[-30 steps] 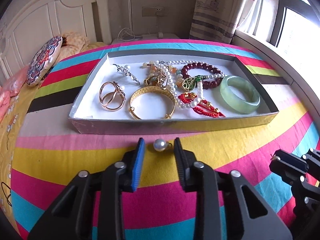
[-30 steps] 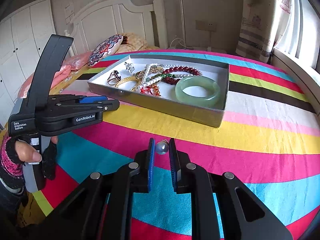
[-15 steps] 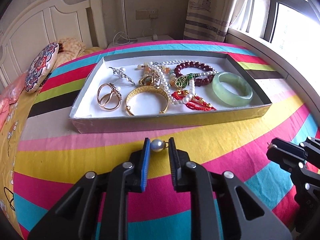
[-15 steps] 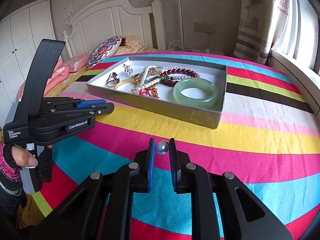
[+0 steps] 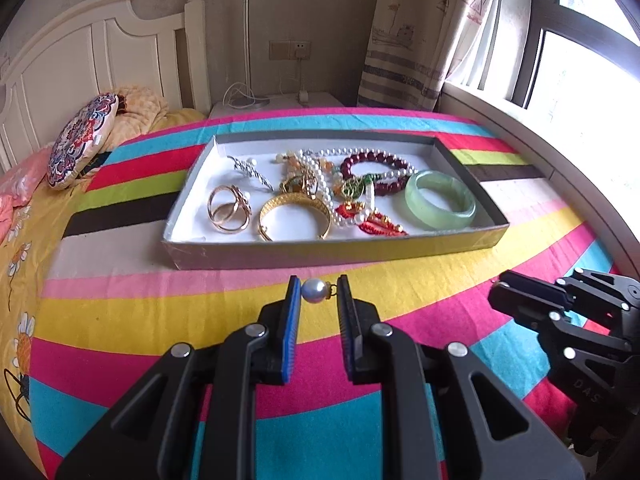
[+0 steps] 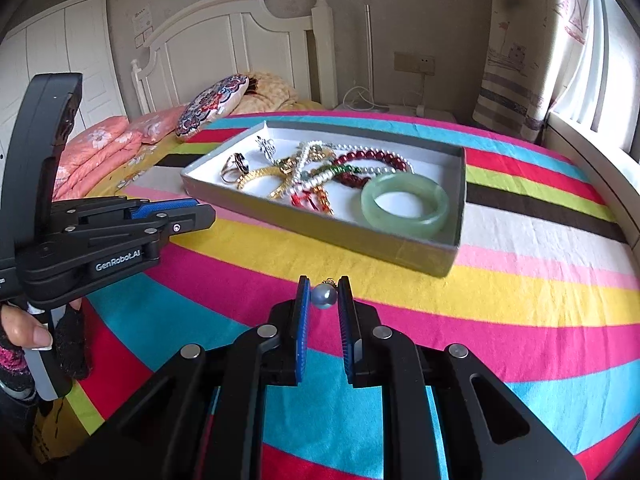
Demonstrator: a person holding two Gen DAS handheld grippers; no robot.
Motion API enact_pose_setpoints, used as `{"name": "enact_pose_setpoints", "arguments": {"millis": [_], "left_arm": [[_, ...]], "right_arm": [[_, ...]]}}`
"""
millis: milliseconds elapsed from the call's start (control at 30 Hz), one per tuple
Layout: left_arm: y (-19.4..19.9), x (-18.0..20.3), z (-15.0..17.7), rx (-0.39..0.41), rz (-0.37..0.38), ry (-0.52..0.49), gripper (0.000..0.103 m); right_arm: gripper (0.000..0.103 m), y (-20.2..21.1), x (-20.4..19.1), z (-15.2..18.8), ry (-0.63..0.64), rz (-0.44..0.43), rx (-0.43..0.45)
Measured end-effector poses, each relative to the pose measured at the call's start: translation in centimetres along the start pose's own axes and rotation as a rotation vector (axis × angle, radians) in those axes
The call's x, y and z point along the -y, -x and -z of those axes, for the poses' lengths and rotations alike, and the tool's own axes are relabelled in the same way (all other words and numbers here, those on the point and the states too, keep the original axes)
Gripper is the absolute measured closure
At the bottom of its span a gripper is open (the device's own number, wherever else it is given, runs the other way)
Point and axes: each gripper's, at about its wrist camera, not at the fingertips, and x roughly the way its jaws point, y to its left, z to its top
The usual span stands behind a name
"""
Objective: Organize jewelry
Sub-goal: 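Carry both pearl earrings into the box and open both tools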
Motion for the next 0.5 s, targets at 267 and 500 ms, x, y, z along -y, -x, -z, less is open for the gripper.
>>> {"name": "enact_pose_setpoints", "arguments": {"millis": [267, 500], "left_arm": [[0.1, -3.4, -3.4, 0.036, 0.06, 0.074, 0.085], [-3.2, -6.2, -6.0, -0.008, 0.141, 0.161, 0.085]], "right_arm": [[0.088, -2.5, -2.9, -4.7, 0.09, -0.028, 0.044], [0.088, -7.8, -5.1, -7.9, 0.143, -0.041, -0.004]]}}
